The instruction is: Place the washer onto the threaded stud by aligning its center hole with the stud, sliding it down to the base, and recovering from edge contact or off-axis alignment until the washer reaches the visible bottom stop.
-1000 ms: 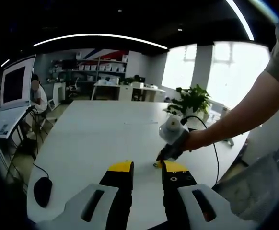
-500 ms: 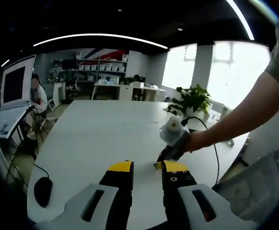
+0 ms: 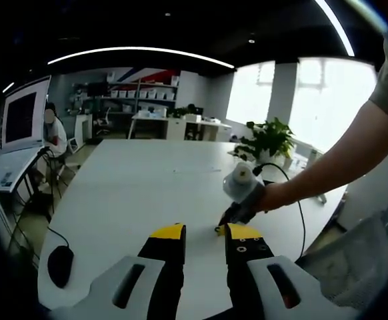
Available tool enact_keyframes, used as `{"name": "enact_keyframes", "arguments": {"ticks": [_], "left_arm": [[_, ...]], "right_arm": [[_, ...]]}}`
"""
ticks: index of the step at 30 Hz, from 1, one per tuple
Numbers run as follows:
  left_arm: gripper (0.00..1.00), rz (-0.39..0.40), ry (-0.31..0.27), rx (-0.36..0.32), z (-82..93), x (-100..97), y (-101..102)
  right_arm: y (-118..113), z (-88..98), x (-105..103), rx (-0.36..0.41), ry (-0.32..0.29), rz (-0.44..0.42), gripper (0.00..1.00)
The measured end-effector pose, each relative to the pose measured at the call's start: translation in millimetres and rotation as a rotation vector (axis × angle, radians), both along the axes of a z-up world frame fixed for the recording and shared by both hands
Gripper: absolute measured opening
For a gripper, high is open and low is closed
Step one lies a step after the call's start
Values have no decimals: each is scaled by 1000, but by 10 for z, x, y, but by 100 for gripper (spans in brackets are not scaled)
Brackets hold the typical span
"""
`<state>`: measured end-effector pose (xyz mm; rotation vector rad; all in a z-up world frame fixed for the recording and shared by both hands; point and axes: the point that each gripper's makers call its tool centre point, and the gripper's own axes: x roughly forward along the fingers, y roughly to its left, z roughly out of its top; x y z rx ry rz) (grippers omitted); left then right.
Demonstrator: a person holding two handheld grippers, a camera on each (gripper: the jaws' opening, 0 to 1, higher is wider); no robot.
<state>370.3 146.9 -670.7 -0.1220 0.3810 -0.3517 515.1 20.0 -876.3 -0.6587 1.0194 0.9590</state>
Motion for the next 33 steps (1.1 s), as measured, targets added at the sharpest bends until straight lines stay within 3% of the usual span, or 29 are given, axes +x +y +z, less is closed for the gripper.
{"name": "enact_keyframes", "arguments": {"ticks": [33], "left_arm": [[21, -15, 9, 1, -19, 0, -28]], "right_arm": [[25, -9, 6, 30, 3, 0, 15]]}}
